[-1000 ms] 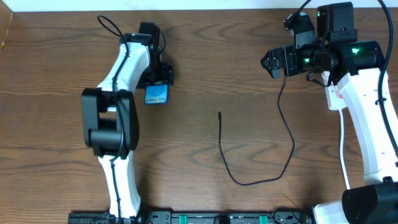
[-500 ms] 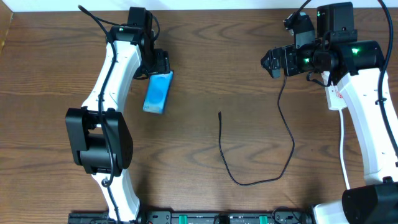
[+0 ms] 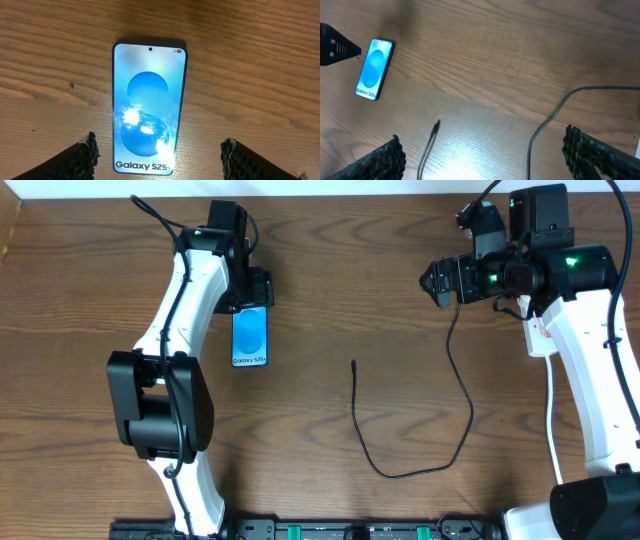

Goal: Plug charger to phone and switch on socket

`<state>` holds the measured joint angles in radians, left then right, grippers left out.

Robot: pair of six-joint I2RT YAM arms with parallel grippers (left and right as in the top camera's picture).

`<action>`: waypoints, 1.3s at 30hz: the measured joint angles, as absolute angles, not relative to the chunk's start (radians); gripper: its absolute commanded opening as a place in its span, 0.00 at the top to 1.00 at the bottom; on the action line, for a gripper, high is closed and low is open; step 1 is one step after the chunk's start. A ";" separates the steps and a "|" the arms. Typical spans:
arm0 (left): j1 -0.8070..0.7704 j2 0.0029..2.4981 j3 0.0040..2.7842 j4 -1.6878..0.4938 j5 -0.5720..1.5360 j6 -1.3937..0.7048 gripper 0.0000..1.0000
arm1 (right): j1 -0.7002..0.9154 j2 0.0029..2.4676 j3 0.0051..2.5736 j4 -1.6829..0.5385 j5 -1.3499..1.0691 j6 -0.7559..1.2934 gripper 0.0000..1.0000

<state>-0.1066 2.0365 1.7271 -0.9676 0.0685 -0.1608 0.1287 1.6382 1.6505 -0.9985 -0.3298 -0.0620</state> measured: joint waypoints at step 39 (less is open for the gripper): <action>-0.093 2.190 1.650 -0.908 0.044 -0.161 0.12 | 0.129 1.638 1.650 -1.013 -0.330 -0.062 0.01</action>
